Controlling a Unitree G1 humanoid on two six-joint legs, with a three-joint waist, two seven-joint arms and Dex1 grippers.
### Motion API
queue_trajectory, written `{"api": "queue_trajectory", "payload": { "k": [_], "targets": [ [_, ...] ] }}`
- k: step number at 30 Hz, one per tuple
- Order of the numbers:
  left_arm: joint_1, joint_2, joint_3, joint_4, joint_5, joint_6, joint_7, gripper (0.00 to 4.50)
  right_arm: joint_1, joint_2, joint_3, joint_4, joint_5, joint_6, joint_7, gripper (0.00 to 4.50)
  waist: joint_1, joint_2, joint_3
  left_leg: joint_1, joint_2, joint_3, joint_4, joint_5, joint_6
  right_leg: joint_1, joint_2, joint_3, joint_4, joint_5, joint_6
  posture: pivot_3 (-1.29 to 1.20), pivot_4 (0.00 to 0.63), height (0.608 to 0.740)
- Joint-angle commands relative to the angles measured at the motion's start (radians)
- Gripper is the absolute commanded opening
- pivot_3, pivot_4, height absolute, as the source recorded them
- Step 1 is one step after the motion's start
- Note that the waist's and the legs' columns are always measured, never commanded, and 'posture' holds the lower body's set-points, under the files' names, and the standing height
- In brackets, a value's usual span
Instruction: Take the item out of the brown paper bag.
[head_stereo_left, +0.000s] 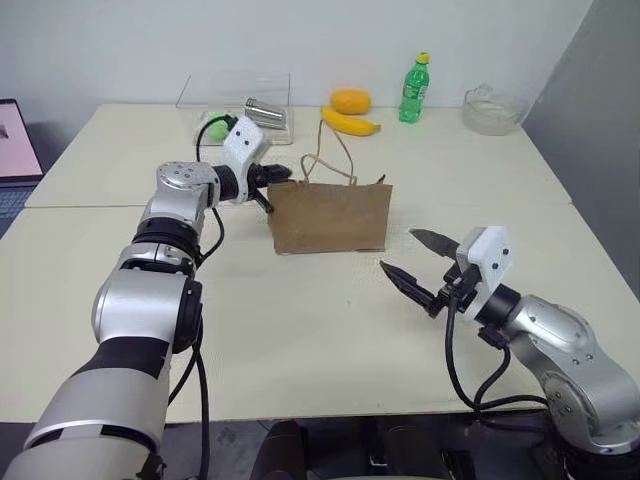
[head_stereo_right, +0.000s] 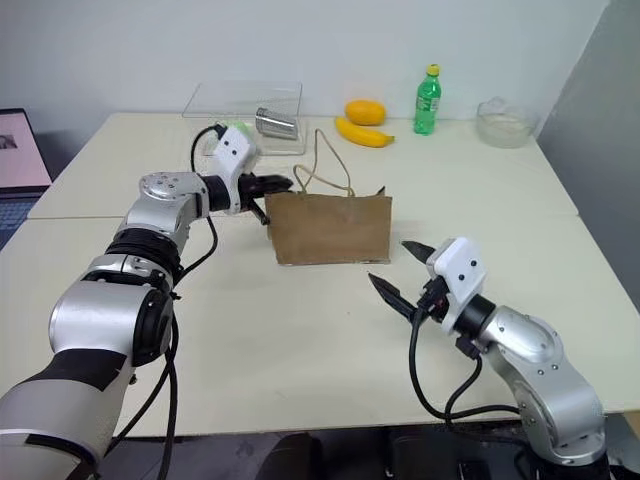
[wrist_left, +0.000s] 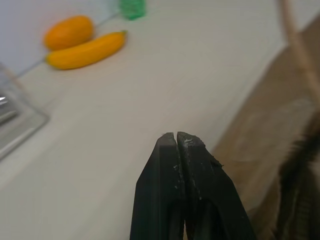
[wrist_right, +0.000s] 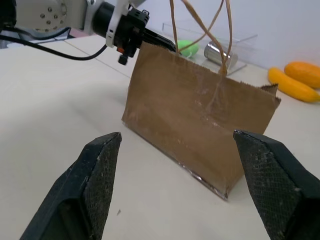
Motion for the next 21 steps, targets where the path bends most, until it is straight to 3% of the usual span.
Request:
{"api": "queue_trajectory", "payload": {
  "k": [1, 10, 15, 21],
  "targets": [
    [-0.021, 0.024, -0.011, -0.047, 0.007, -0.004, -0.192, 0.04, 0.006, -0.019, -0.035, -0.058, 0.039, 0.016, -0.012, 3.78, 0.000, 0.000, 0.000, 0.000, 0.000, 0.000, 0.000, 0.000, 0.000, 0.000, 0.000, 0.000, 0.000, 0.000, 0.000, 0.00, 0.150, 0.740],
    [0.158, 0.086, -0.105, -0.308, 0.011, 0.024, -0.540, 0.04, 0.026, -0.090, -0.077, -0.075, 0.134, 0.048, 0.024, 3.78, 0.000, 0.000, 0.000, 0.000, 0.000, -0.001, 0.001, 0.000, 0.000, 0.000, 0.000, 0.002, 0.001, 0.000, 0.000, 0.00, 0.150, 0.740],
    [0.387, 0.175, -0.195, -0.744, -0.154, 0.206, -0.552, 0.04, 0.035, -0.127, -0.079, -0.076, 0.184, 0.064, 0.045, 3.78, -0.002, 0.000, 0.000, 0.001, 0.002, -0.001, 0.002, 0.000, 0.000, 0.001, 0.000, 0.003, 0.003, 0.000, 0.000, 0.00, 0.150, 0.740],
    [0.541, 0.228, -0.138, -1.046, -0.207, 0.380, -0.483, 0.04, 0.045, -0.150, -0.072, -0.078, 0.198, 0.057, 0.045, 3.78, 0.004, 0.000, 0.000, 0.001, 0.001, -0.002, 0.002, 0.000, 0.000, 0.001, 0.000, 0.002, 0.003, 0.000, 0.000, 0.00, 0.150, 0.740]
  ]
}}
